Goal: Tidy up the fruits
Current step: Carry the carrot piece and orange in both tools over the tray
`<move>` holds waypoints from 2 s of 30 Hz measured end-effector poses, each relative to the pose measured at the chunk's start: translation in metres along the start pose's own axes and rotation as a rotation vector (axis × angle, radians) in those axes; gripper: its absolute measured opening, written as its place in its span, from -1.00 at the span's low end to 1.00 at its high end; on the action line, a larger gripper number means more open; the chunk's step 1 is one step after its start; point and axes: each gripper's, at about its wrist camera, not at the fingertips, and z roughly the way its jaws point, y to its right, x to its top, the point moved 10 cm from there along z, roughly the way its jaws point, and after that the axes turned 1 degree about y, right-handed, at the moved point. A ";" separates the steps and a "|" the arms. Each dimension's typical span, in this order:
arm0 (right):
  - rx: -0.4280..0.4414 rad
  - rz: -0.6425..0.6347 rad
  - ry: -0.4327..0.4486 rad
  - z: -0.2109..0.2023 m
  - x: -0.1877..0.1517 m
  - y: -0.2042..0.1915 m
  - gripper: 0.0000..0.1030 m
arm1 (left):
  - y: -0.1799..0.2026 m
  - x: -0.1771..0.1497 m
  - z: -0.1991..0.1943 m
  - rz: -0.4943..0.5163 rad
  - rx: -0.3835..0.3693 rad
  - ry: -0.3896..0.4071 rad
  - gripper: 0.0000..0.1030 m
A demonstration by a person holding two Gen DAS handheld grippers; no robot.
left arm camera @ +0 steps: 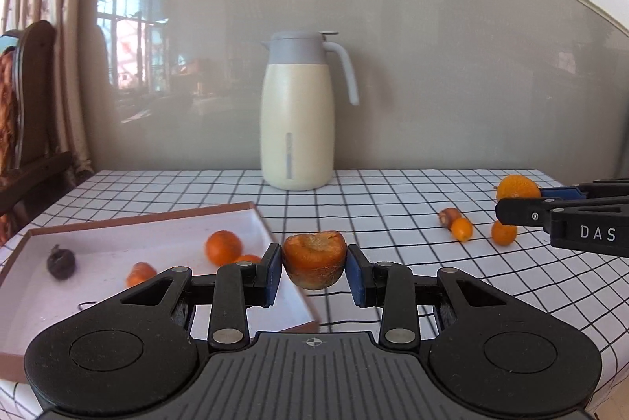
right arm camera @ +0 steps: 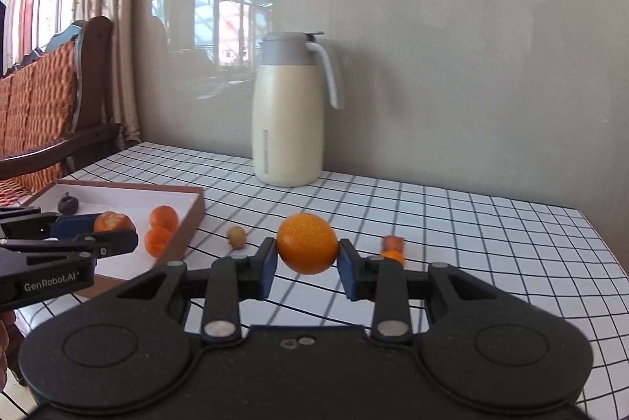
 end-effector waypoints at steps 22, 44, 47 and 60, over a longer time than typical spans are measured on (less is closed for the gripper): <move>0.155 -0.098 0.041 0.021 0.019 -0.109 -0.52 | -0.102 0.000 -0.033 -0.070 0.143 0.042 -0.31; 0.230 -0.124 0.056 0.042 0.026 -0.170 -0.52 | -0.175 -0.009 -0.052 -0.122 0.255 0.046 -0.31; 0.230 -0.112 0.062 0.047 0.030 -0.172 -0.52 | -0.182 -0.009 -0.053 -0.122 0.271 0.048 -0.31; 0.224 -0.102 0.077 0.073 0.041 -0.185 -0.52 | -0.214 -0.002 -0.039 -0.137 0.326 0.053 -0.31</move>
